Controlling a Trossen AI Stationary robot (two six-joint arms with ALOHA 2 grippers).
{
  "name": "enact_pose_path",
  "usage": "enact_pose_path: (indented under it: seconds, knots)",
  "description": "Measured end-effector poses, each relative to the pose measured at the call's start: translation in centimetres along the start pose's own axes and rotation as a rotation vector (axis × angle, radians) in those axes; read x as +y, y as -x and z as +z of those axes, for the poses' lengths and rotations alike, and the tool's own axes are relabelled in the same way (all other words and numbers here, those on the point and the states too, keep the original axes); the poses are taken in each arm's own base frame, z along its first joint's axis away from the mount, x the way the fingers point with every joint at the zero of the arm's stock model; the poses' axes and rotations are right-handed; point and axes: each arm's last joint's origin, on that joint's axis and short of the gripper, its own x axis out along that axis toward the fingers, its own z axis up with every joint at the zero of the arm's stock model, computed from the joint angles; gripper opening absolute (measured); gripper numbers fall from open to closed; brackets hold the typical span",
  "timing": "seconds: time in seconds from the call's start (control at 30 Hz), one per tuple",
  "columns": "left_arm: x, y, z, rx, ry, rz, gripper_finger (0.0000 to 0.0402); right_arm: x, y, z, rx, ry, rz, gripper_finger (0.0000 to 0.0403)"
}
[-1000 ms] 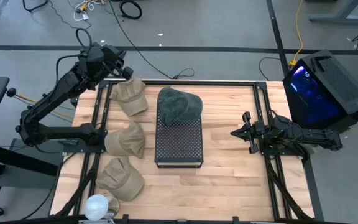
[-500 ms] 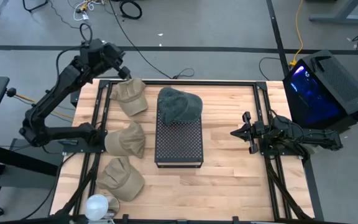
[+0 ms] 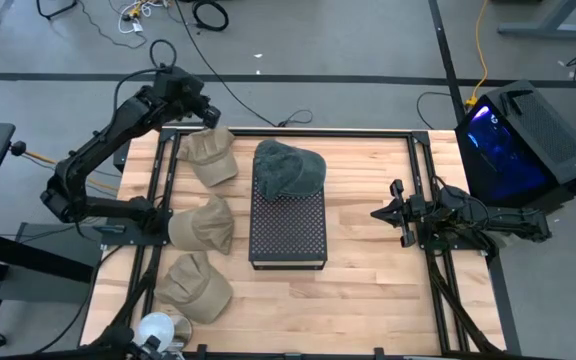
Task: Pick & Place hat
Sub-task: Put the top brown cap on the shelf
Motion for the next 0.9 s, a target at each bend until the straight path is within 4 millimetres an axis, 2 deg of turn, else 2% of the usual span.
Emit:
enact_pose_path:
  seconds: [0.3, 0.6, 0.77, 0.9]
  knots:
    - [-0.2, -1.2, -2.0, 0.223, 0.28, 0.048, 0.0048, 0.0, 0.0, 0.0, 0.0, 0.0, 0.0, 0.0007]
    - [-0.4, -2.3, -3.5, 0.406, 0.37, 0.107, 0.0048, 0.0, 0.0, 0.0, 0.0, 0.0, 0.0, 0.0007]
    - [-0.6, -3.1, -3.9, 0.459, 0.388, 0.095, 0.0048, 0.0, 0.0, 0.0, 0.0, 0.0, 0.0, 0.0007]
    - [-0.9, -3.7, -4.1, 0.49, 0.479, 0.089, 0.0048, 0.0, 0.0, 0.0, 0.0, 0.0, 0.0, 0.0007]
